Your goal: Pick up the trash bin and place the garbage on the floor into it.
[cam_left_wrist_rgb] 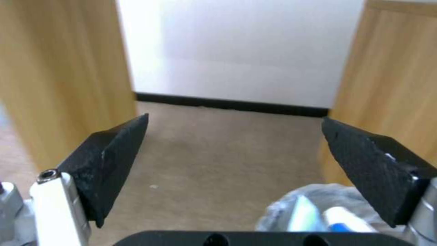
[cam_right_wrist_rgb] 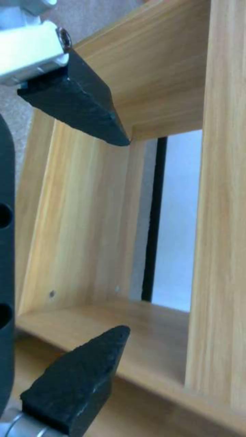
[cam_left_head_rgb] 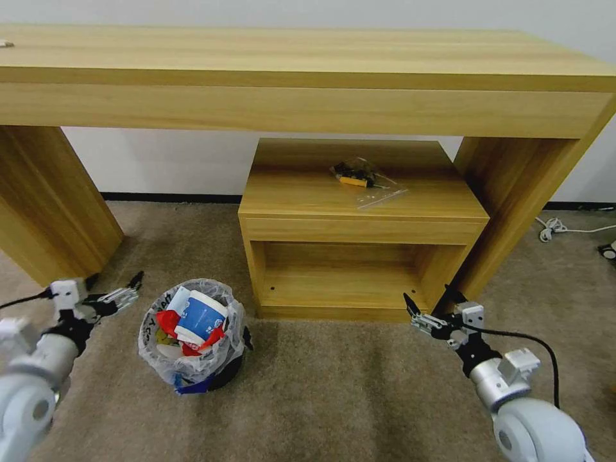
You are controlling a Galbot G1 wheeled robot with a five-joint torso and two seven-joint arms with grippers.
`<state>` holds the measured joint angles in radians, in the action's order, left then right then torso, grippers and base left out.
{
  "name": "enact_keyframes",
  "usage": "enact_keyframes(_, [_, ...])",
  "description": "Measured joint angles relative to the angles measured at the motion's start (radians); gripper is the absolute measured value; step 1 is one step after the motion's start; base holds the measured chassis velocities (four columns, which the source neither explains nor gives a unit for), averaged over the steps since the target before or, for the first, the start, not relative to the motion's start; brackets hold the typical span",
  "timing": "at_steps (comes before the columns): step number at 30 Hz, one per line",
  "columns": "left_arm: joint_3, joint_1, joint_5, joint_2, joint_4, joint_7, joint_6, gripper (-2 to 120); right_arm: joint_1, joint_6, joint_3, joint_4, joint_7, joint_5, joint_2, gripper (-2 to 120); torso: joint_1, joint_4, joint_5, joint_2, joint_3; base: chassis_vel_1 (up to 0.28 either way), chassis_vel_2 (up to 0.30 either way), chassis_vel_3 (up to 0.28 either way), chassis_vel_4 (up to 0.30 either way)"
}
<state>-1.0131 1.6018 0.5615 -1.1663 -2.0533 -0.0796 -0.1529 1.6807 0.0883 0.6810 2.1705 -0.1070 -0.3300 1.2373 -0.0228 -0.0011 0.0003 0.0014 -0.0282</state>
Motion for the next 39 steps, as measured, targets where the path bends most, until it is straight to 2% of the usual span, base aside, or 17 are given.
enact_keyframes(3, [-0.016, 0.063, -0.088, -0.120, -0.026, -0.058, 0.075, 100, 0.090, -0.027, 0.042, 0.055, -0.003, 0.031, 0.047, 100, 0.000, 0.0005, -0.0004, 0.000, 0.000, 0.000, 0.000, 0.000, 0.000])
enact_keyframes(4, [-0.016, 0.063, -0.088, -0.120, -0.026, -0.058, 0.075, 100, 0.090, -0.027, 0.042, 0.055, -0.003, 0.031, 0.047, 100, 0.000, 0.0005, -0.0004, 0.000, 0.000, 0.000, 0.000, 0.000, 0.000])
enact_keyframes(6, [-0.011, 0.124, -0.111, -0.196, -0.055, -0.098, 0.123, 100, 0.169, -0.073, 0.084, 0.094, -0.028, 0.060, 0.083, 100, 0.000, 0.0002, 0.0000, 0.000, 0.000, 0.000, 0.000, 0.000, 0.000])
enact_keyframes(7, [-0.011, 0.124, -0.111, -0.196, -0.055, -0.098, 0.123, 100, 0.169, -0.073, 0.084, 0.094, -0.028, 0.060, 0.083, 100, 0.000, 0.0002, 0.0000, 0.000, 0.000, 0.000, 0.000, 0.000, 0.000])
enact_keyframes(10, [0.013, 0.192, -0.109, -0.263, -0.099, -0.127, 0.170, 100, 0.263, -0.149, 0.128, 0.137, -0.042, 0.106, 0.133, 100, 0.000, 0.0003, 0.0001, 0.000, 0.000, 0.000, 0.000, 0.000, 0.000])
enact_keyframes(13, [0.024, 0.226, -0.104, -0.274, -0.117, -0.153, 0.184, 100, 0.311, -0.191, 0.144, 0.164, -0.044, 0.119, 0.156, 100, 0.000, 0.0000, -0.0001, 0.000, 0.000, 0.000, 0.000, 0.000, 0.000])
enact_keyframes(16, [0.032, 0.257, -0.076, -0.258, -0.126, -0.173, 0.185, 100, 0.343, -0.210, 0.151, 0.184, -0.044, 0.123, 0.164, 100, 0.000, 0.0003, -0.0002, 0.000, 0.000, 0.000, 0.000, 0.000, 0.000])
enact_keyframes(18, [0.052, 0.297, 0.001, -0.188, -0.132, -0.183, 0.171, 100, 0.381, -0.234, 0.159, 0.208, -0.040, 0.127, 0.163, 100, 0.000, 0.0005, -0.0001, 0.000, 0.000, 0.000, 0.000, 0.000, 0.000])
enact_keyframes(19, [0.052, 0.297, 0.001, -0.188, -0.132, -0.183, 0.171, 100, 0.381, -0.234, 0.159, 0.208, -0.040, 0.127, 0.163, 100, 0.000, 0.0005, -0.0001, 0.000, 0.000, 0.000, 0.000, 0.000, 0.000])
enact_keyframes(23, [0.074, 0.341, 0.064, -0.039, -0.132, -0.187, 0.198, 100, 0.450, -0.275, 0.168, 0.236, -0.031, 0.128, 0.145, 100, 0.000, 0.0000, -0.0003, 0.000, 0.000, 0.000, 0.000, 0.000, 0.000])
enact_keyframes(26, [0.082, 0.343, 0.050, -0.014, -0.132, -0.173, 0.214, 100, 0.465, -0.292, 0.158, 0.237, -0.007, 0.146, 0.144, 100, 0.000, 0.0000, -0.0003, 0.000, 0.000, 0.000, 0.000, 0.000, 0.000])
enact_keyframes(39, [0.087, 0.337, 0.033, -0.013, -0.129, -0.154, 0.217, 100, 0.463, -0.299, 0.150, 0.233, 0.011, 0.160, 0.144, 100, 0.000, 0.0003, -0.0003, 0.000, 0.000, 0.000, 0.000, 0.000, 0.000])
